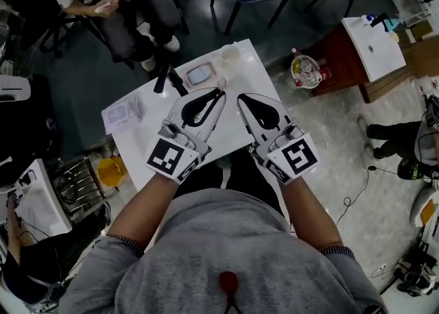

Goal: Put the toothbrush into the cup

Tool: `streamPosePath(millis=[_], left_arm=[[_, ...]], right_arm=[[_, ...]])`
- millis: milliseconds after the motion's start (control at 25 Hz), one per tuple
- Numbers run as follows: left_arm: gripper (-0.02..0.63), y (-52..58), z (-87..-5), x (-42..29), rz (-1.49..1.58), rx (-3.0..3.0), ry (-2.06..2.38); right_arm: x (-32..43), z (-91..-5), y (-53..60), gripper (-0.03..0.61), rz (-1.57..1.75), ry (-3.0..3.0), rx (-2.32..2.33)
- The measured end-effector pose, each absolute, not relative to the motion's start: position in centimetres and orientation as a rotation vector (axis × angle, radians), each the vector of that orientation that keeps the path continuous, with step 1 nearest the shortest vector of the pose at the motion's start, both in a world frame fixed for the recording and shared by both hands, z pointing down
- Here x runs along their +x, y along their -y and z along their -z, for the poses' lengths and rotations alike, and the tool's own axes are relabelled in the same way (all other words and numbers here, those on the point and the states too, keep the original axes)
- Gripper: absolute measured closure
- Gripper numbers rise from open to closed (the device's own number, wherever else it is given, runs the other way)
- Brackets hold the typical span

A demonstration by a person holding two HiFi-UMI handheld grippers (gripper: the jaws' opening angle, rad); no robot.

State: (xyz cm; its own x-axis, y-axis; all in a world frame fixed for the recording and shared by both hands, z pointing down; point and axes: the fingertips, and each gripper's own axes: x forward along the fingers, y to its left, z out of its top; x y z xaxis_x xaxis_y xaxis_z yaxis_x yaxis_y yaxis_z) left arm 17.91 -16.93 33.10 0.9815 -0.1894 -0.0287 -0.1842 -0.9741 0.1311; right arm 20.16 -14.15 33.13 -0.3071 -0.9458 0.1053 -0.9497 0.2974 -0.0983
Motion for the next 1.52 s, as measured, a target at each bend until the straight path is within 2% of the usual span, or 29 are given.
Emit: streamPosePath(millis=[880,1520], left_arm=[[0.574,25.3,-39.7,27.0,0.051,2.953,0.568],[0.574,30.7,-45.0,31.2,0.029,2.937,0.621]], right_arm=[[29.9,-39.6,22.4,0.572,-0.288,2.576,1.742],[33.6,-44.5,27.2,0.572,-0.377,2.582,1.729]])
